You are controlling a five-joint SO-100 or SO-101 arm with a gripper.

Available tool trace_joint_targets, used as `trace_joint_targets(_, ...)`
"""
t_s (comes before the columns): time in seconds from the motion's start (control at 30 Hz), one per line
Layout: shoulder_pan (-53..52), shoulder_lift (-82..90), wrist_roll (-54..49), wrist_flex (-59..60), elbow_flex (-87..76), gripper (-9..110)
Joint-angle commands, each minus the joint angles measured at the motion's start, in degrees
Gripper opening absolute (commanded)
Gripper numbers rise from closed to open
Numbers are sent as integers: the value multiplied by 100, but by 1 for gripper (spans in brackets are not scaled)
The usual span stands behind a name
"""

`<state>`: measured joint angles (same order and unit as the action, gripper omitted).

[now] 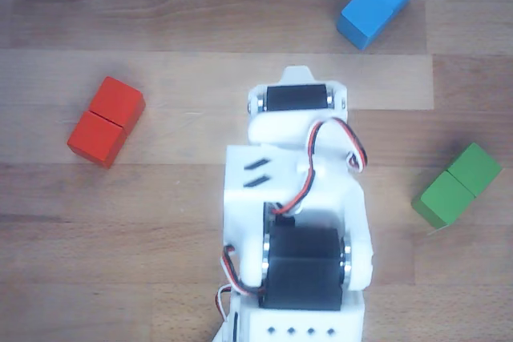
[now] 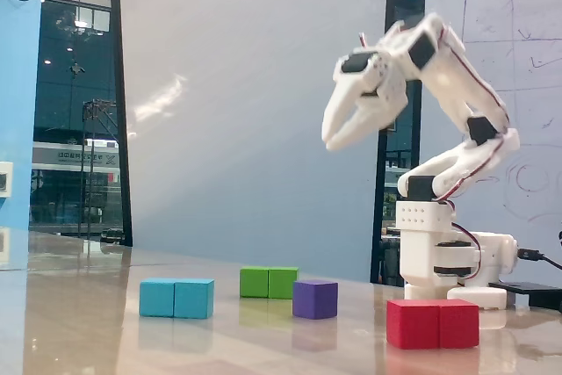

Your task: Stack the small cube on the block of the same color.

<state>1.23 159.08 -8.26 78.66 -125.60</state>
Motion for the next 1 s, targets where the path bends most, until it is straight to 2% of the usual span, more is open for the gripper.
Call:
trace_joint_targets(0.0,-18,1081,-9,-501,-1116,0)
trace_joint_targets(0.27,-79,2786,26,-615,-2584,0)
trace_joint_targets(0.5,-817,3806,-18,-545,-3489,0)
trace_joint_targets(0.77,-870,3858,-18,-492,-3823,0)
trace_joint_targets(0.97,-870,3867,-18,132,-3806,0)
